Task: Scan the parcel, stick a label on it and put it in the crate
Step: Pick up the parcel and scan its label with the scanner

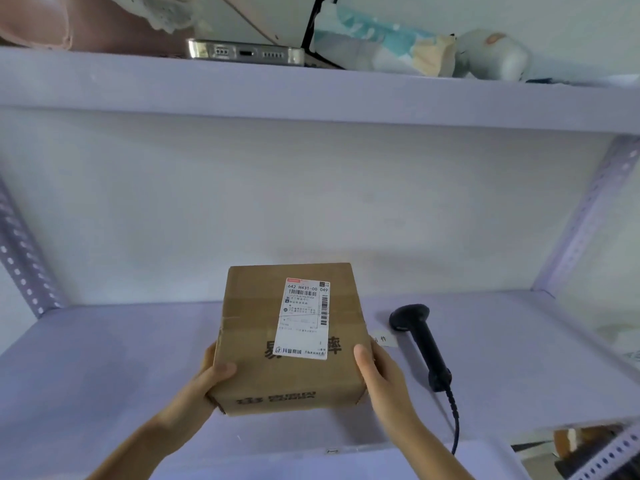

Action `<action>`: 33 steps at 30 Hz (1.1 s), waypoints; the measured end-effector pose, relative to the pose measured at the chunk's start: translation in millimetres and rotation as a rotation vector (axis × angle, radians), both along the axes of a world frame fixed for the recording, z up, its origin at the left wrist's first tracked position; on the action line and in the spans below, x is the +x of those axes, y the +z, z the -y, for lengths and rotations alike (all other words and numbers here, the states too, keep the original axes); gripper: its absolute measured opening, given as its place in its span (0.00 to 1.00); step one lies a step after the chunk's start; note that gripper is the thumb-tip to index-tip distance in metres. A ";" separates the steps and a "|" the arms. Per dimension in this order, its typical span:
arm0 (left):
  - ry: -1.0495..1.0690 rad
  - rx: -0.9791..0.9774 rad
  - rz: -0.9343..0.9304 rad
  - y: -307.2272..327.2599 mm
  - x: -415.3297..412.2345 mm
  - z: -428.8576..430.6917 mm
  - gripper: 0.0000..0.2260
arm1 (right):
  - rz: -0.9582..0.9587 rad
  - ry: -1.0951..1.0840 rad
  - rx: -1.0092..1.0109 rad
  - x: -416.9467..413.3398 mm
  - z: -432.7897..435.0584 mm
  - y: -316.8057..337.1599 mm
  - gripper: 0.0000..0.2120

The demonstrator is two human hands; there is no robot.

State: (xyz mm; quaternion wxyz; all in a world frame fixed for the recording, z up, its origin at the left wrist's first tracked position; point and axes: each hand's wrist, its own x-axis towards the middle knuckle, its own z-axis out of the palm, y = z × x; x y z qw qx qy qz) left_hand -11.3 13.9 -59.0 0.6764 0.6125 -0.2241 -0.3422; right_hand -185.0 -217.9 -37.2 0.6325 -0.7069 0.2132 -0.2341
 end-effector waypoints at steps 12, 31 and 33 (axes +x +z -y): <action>0.116 -0.085 0.093 -5.5 -17.8 -1.8 0.34 | -0.113 -0.467 -0.444 -5.7 68.3 13.0 0.20; 0.109 -0.071 0.102 -2.7 -20.7 -2.9 0.35 | -0.382 -0.279 -0.198 1.0 133.6 37.2 0.03; 0.103 -0.066 0.101 -1.9 -21.1 -3.4 0.35 | -0.276 -0.208 -0.270 -9.0 127.6 69.4 0.03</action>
